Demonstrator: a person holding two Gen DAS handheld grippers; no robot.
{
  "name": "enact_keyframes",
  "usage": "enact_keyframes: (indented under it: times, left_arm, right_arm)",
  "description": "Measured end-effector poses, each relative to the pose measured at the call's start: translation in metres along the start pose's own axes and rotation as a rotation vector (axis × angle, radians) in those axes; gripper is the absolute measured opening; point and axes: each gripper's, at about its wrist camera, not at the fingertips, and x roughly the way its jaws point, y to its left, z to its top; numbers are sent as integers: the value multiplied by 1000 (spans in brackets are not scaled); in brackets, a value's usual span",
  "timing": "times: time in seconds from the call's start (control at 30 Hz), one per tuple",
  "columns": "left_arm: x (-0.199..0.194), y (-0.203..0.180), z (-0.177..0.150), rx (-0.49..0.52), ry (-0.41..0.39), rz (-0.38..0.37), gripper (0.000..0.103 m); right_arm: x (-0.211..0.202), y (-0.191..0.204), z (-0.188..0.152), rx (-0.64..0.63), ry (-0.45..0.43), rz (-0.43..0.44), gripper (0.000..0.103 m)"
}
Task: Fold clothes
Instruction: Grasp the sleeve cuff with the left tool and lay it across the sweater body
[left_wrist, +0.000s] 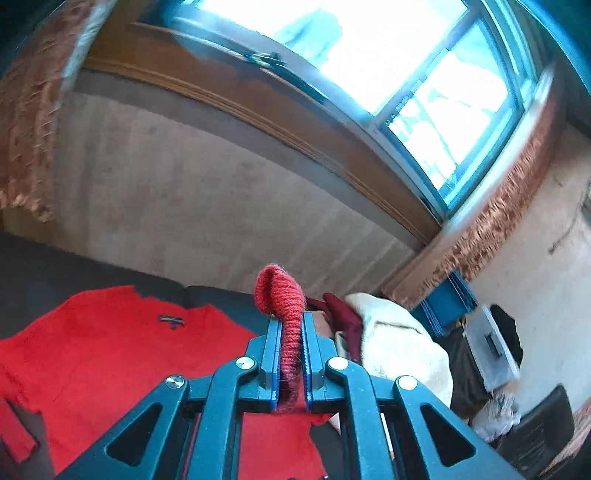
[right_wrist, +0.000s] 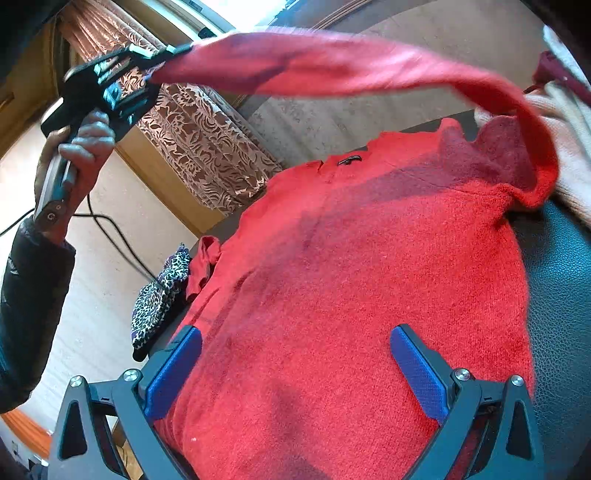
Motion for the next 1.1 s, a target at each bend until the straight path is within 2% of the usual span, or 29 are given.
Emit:
enact_keyframes:
  times: [0.13,0.33,0.43,0.57,0.63,0.7,0.77,0.83,0.93,0.97,1.0,1.07,1.1]
  left_arm:
    - [-15,43,-7,-48,-14,81,8]
    - [-29,139,-42,-209,1,213,8]
    - [-22,181,-65,-260,49,291,8]
    - [-2,208,-100,-242,149,371,8]
    - [2,218,-114,-242,161,354,8]
    - [-1,222,-122,-241,156,334,8]
    - [-6,225,-126,-232,140,314,8]
    - [-11,226,-126,-222,120,296,8]
    - [-18,223,-122,-195,92,277,8]
    - [-18,221,-118,-184,86,276,8]
    - [-19,218,-115,-173,80,274,8]
    - [-21,213,-109,-152,67,272,8]
    - [-21,211,-105,-141,60,270,8]
  right_arm:
    - [1,0,1,-2,1,-4,103]
    - [2,-1,0,-1,1,-6,103]
    - [2,-1,1,-2,4,-11,103]
    - [-2,-3,13,42,34,-34,102]
    - [-10,-9,27,71,23,-68,102]
    - [-25,-17,50,50,-47,-132,102]
    - [-36,-37,81,59,-102,-209,102]
    - [-33,-65,113,82,-109,-290,102]
    - [-12,-106,146,157,-28,-340,100]
    - [-1,-119,153,181,13,-370,93]
    - [8,-129,157,217,36,-365,83]
    - [23,-145,162,282,75,-324,75]
    - [31,-149,162,300,100,-318,75]
